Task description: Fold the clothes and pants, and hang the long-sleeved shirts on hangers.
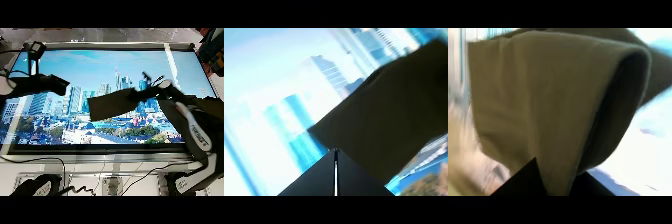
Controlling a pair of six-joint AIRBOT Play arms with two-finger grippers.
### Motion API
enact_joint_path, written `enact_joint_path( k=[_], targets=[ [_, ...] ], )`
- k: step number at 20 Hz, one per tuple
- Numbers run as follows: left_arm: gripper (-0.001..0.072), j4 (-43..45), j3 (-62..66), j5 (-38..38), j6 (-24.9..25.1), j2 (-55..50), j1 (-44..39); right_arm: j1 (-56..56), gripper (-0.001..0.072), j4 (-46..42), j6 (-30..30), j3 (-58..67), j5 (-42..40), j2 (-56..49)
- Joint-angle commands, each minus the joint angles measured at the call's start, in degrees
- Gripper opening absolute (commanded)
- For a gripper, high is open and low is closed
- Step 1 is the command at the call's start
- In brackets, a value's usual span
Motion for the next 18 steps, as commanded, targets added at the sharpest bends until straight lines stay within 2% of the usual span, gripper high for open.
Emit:
enact_joint_path(
  k=[1,5,8,12,16,17,18],
  targets=[
    [0.0013,7.23,0.02,-2.86,-0.17,4.39,1.03,-7.74,0.0013,-16.59,11.56,4.48,4.83,10.19],
    [0.0013,4.48,0.0,-2.93,-0.37,4.85,0.28,-23.85,0.0013,-29.66,23.17,5.84,13.16,25.33],
    [0.0013,2.08,0.0,-3.37,-0.37,4.85,0.28,-38.01,0.0012,-36.52,28.22,5.84,18.62,35.04],
    [0.0013,0.81,0.0,-4.83,-0.37,4.85,0.28,-55.78,0.0013,-44.48,30.12,5.84,25.14,42.97],
    [0.0014,0.17,0.0,-5.62,-0.35,4.85,0.28,-69.59,0.0024,-45.31,30.27,5.81,30.32,44.98],
    [0.0013,0.17,0.0,-5.62,-0.35,4.85,0.28,-71.34,0.0108,-44.54,31.23,5.79,30.47,45.0],
    [0.0014,0.17,0.0,-5.62,-0.35,4.85,0.28,-72.0,0.0263,-42.93,32.72,5.79,30.45,45.03]
  ],
)
